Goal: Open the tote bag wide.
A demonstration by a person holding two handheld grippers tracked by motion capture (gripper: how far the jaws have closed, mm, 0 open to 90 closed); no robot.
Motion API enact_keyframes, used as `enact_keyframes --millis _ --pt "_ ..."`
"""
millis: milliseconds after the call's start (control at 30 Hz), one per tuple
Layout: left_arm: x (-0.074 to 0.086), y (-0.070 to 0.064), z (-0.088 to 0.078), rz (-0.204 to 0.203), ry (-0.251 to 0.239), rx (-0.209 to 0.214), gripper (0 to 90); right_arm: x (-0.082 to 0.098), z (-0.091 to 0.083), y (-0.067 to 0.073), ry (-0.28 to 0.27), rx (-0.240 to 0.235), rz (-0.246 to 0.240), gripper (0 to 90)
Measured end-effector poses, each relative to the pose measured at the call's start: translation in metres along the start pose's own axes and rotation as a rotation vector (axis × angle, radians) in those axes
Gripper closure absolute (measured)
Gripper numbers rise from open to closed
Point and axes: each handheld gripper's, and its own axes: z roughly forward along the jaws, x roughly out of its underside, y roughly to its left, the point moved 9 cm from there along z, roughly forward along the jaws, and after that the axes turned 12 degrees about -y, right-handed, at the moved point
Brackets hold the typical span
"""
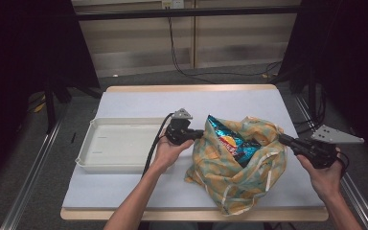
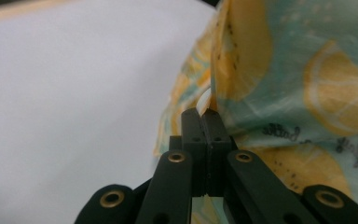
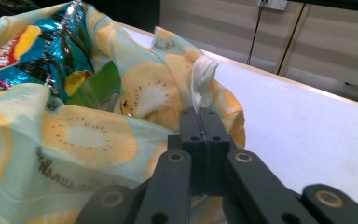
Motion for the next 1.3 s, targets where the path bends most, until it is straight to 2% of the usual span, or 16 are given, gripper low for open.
enact_keyframes --millis 67,167,233,267,300,467,567,700,767,867,1033,1100,1133,1200,1233,1300 --pt "0.003 -0.003 0.001 0.014 0.018 0.003 90.0 0.001 0.0 -0.001 0.003 0.004 0.008 90.0" --pt "0.008 -0.007 0.003 -0.002 0.022 0.012 89.8 0.004 0.001 0.001 0.007 0.0 0.011 90.0" --pt "0.009 -0.006 0.001 -0.005 -0.004 0.018 84.9 0.004 0.0 0.002 0.011 -0.003 0.011 90.0" --pt "0.007 -0.004 -0.004 -0.005 -0.035 -0.001 74.9 0.002 -0.001 0.006 0.005 -0.012 0.009 90.0" --pt "0.007 -0.004 -0.004 -0.005 -0.035 -0.001 71.5 0.002 -0.001 0.006 0.005 -0.012 0.009 90.0" --pt "-0.005 -0.002 -0.029 -0.008 -0.138 -0.012 60.6 -0.004 -0.001 0.013 -0.018 -0.043 0.004 87.7" --pt "-0.011 -0.001 -0.041 0.022 -0.163 -0.02 57.3 -0.007 -0.002 0.017 -0.025 -0.051 0.003 84.1" --pt "-0.02 -0.005 -0.054 0.021 -0.215 -0.022 56.4 -0.014 -0.006 0.023 -0.04 -0.059 0.01 77.8" --pt "-0.028 -0.017 -0.059 0.045 -0.235 0.005 56.4 -0.018 -0.007 0.024 -0.055 -0.062 0.008 73.8" --pt "-0.032 -0.027 -0.06 0.056 -0.238 0.033 55.7 -0.023 -0.009 0.027 -0.062 -0.072 0.006 69.5" --pt "-0.031 -0.043 -0.06 0.081 -0.23 0.081 46.8 -0.032 -0.012 0.033 -0.079 -0.083 0.004 62.6" --pt "-0.021 -0.046 -0.053 0.094 -0.189 0.092 43.4 -0.038 -0.013 0.041 -0.088 -0.097 -0.002 61.7" --pt "-0.007 -0.05 -0.046 0.096 -0.146 0.114 46.3 -0.04 -0.013 0.044 -0.089 -0.105 -0.003 61.1" --pt "-0.002 -0.052 -0.043 0.113 -0.129 0.126 66.8 -0.041 -0.011 0.051 -0.09 -0.124 -0.003 60.4" --pt "0.002 -0.054 -0.042 0.116 -0.116 0.144 66.8 -0.041 -0.011 0.051 -0.09 -0.124 -0.003 60.4" --pt "0.003 -0.056 -0.045 0.113 -0.11 0.18 86.6 -0.041 -0.01 0.056 -0.081 -0.132 -0.015 59.3"
